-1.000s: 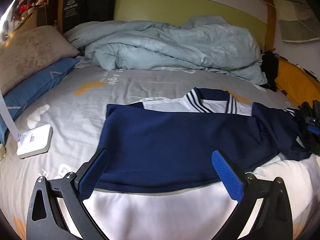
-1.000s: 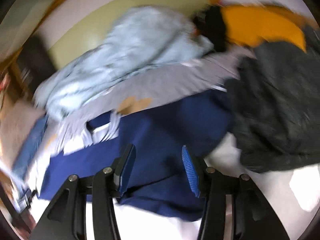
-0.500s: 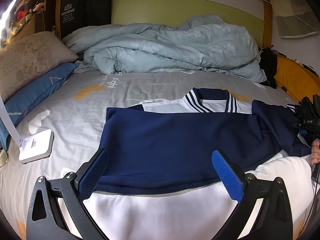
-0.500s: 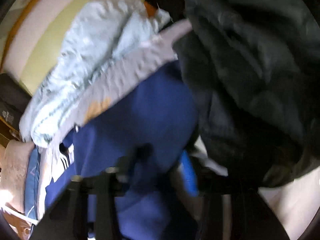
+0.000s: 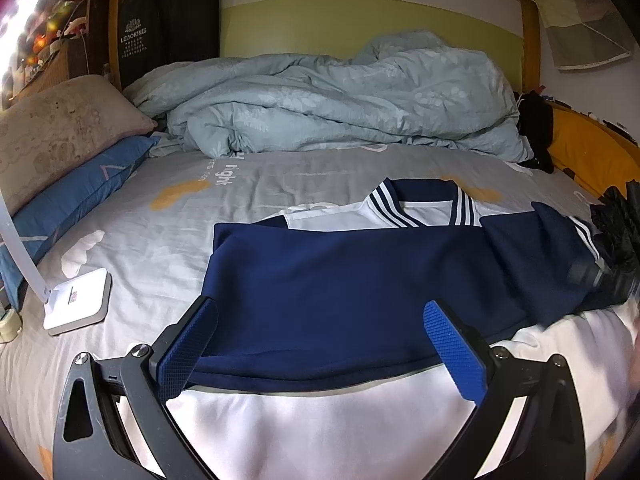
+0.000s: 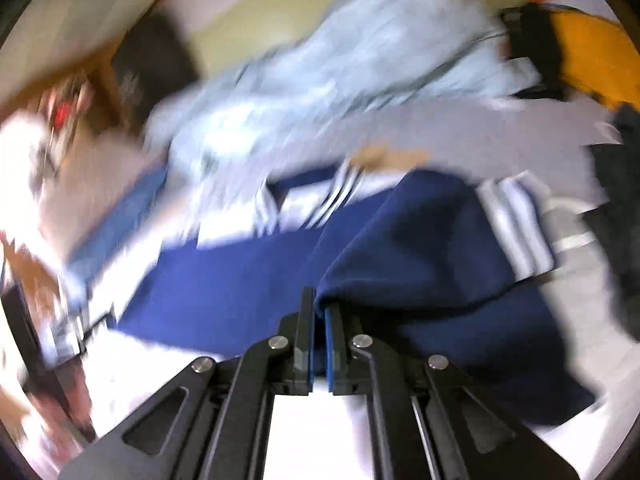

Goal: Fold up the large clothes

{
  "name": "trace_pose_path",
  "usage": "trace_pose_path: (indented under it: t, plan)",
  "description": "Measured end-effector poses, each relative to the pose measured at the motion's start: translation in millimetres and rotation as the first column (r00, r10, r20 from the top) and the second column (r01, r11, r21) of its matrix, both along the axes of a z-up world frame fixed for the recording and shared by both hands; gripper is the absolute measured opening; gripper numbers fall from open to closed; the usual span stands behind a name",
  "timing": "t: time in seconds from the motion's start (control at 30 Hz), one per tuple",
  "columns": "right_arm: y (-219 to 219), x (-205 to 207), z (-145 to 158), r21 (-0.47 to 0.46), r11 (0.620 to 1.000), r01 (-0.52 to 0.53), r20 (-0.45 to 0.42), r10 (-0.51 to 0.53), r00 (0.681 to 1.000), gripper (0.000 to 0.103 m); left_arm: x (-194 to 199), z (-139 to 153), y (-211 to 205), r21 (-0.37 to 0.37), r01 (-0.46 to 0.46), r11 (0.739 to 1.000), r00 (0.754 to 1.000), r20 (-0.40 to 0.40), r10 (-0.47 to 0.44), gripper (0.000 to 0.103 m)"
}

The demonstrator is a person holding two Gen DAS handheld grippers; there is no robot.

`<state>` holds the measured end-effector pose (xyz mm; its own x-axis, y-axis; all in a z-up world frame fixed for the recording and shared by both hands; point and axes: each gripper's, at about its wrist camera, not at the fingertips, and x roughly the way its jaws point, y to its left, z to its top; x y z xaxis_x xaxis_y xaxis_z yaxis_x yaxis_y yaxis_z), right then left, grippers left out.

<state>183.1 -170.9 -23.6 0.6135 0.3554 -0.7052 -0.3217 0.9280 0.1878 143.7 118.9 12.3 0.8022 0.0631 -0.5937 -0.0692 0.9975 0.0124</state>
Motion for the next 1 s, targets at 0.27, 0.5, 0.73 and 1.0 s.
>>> trace_pose_path:
  t: [0.27, 0.5, 0.73, 1.0]
  plan:
    - [2, -3, -4, -0.057, 0.998, 0.005, -0.051, -0.008, 0.999, 0.006, -7, 8, -4, 0.016, 0.009, 1.000, 0.999, 0.035, -0.010, 0.102]
    - [-47, -27, 55, -0.078, 0.991, 0.111, 0.014, -0.110, 0.994, 0.027, -13, 8, -30, 0.013, 0.152, 0.988, 0.988, 0.023, -0.152, 0.080]
    - [-134, -32, 110, 0.007, 0.917, 0.398, 0.138, -0.395, 0.908, 0.036, -21, 13, -99, 0.054, 0.286, 0.957, 0.958, 0.012, -0.287, 0.061]
    - [-178, -28, 112, 0.051, 0.883, 0.467, 0.042, -0.470, 0.882, 0.039, -2, 22, -202, -0.022, 0.402, 0.915, 0.915, -0.019, -0.403, 0.047]
